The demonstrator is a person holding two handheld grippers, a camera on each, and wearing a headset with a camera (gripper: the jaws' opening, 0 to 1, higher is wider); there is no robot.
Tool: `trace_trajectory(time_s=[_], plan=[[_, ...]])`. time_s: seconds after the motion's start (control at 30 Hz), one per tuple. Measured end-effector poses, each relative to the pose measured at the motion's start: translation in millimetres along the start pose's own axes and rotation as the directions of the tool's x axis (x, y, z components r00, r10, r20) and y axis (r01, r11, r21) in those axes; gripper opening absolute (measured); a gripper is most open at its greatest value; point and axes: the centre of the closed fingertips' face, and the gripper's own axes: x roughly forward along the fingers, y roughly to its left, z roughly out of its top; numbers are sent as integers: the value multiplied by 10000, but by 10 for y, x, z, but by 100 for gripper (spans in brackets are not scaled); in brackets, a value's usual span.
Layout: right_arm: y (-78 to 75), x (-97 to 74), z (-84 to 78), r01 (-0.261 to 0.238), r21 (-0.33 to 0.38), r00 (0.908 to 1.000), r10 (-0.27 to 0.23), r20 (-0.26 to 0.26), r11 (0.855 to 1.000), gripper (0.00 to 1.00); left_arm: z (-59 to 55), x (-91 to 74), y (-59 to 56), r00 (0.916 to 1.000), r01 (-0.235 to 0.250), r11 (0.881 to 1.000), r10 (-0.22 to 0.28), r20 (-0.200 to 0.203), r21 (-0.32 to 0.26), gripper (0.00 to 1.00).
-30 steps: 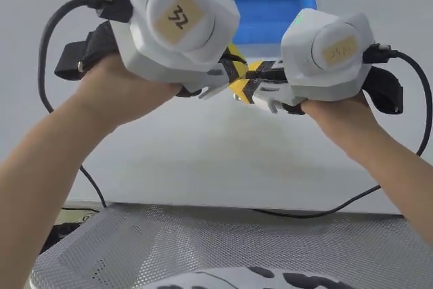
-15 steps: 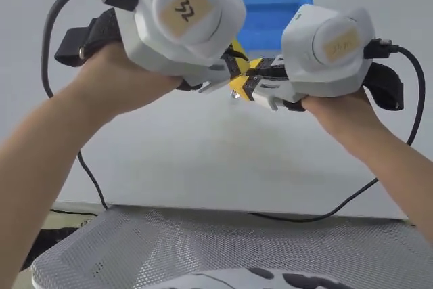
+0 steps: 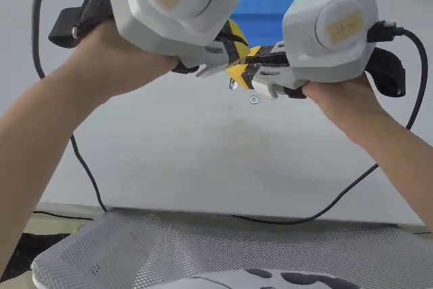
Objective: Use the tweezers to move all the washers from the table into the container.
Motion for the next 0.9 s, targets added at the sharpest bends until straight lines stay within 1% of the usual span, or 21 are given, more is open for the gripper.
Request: trace_trajectory(time_s=[0.13, 0.23, 0.27, 0.3, 0.4, 0.5, 0.6, 0.73, 0.77, 0.8, 0.83, 0.9], plan=[[-42, -5, 60, 72, -118, 10000, -71, 68, 9999, 5, 42, -34, 42, 9999, -126, 9999, 126, 116, 35, 0], [-89, -4, 112, 158, -222, 9998, -155, 114, 9996, 4, 62, -26, 113, 9996, -217, 9998, 216, 181, 50, 0], [-103, -4, 123, 177, -234, 9998, -174, 121, 9996, 4, 44, -20, 132, 9995, -244, 9997, 242, 201, 57, 0], [-128, -7, 141, 228, -245, 9996, -225, 145, 9994, 4, 51, -14, 157, 9992, -295, 9995, 292, 270, 102, 0], [-191, -13, 185, 360, -304, 9992, -354, 198, 9989, 4, 98, 3, 216, 9983, -388, 9991, 379, 445, 190, 0], [-247, -3, 215, 474, -430, 9987, -466, 183, 9980, 4, 129, 8, 283, 9979, -346, 9992, 334, 552, 217, 0], [-309, 16, 246, 565, -493, 9982, -555, 217, 9972, 4, 136, 26, 359, 9980, -307, 9995, 304, 559, 54, 0], [-384, 55, 278, 639, -538, 9977, -626, 250, 9965, 4, 134, 67, 445, 9981, -330, 9994, 326, 518, 60, 0], [-437, 85, 293, 680, -598, 9975, -666, 248, 9959, 4, 131, 75, 469, 9981, -364, 9993, 366, 502, -56, 0], [-454, 87, 298, 695, -618, 9973, -680, 260, 9957, 4, 117, 87, 501, 9983, -395, 9987, 408, 423, -312, 0], [-474, 80, 299, 713, -613, 9972, -697, 274, 9956, 4, 113, 96, 522, 9983, -409, 9988, 420, 409, -274, 0], [-515, 88, 314, 774, -595, 9966, -755, 340, 9952, 4, 126, 110, 561, 9975, -498, 9987, 494, 514, 60, 0]])
